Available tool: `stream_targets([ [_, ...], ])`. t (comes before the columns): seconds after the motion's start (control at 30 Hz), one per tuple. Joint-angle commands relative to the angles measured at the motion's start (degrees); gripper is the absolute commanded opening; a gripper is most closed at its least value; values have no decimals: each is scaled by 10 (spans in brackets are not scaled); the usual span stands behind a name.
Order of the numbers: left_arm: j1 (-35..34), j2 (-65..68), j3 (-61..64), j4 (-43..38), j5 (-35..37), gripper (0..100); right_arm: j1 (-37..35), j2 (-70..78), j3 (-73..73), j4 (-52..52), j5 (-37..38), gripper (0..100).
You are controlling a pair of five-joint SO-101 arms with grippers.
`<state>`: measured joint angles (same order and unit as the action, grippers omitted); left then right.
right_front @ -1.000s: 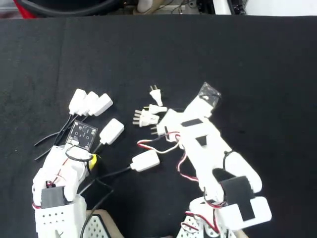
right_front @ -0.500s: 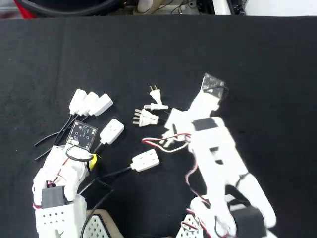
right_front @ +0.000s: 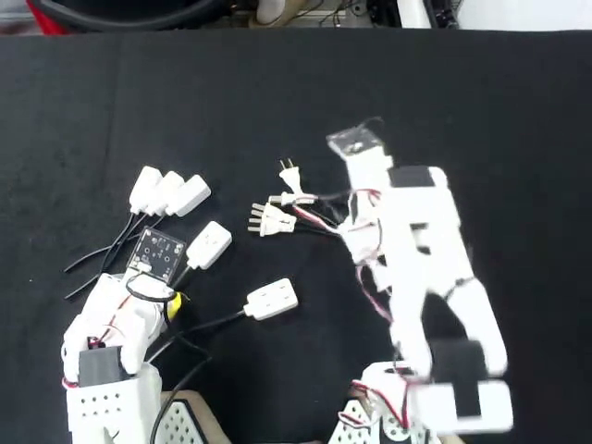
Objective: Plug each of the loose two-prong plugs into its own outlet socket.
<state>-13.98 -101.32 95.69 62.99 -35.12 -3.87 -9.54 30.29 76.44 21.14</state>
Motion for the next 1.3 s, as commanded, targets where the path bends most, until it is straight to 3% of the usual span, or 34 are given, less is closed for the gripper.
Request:
stream_targets([
  [0.0,-1,-1,-1,-4,-7,281,-45,99,-69,12,41,14],
  [0.17,-1,-1,5,-9,-8,281,-106,139,-81,0,40,28],
  [0.4,-1,-1,7,-9,-8,281,-116,143,-80,-1,21,254],
  [0.9,-1,-1,7,-9,-8,281,-135,1,-48,84,10,125],
  [1.17,-2,-1,7,-8,-8,281,-198,-22,138,-71,-27,98],
  [1.27,-2,-1,7,-8,-8,281,-196,-22,155,-84,-30,98],
])
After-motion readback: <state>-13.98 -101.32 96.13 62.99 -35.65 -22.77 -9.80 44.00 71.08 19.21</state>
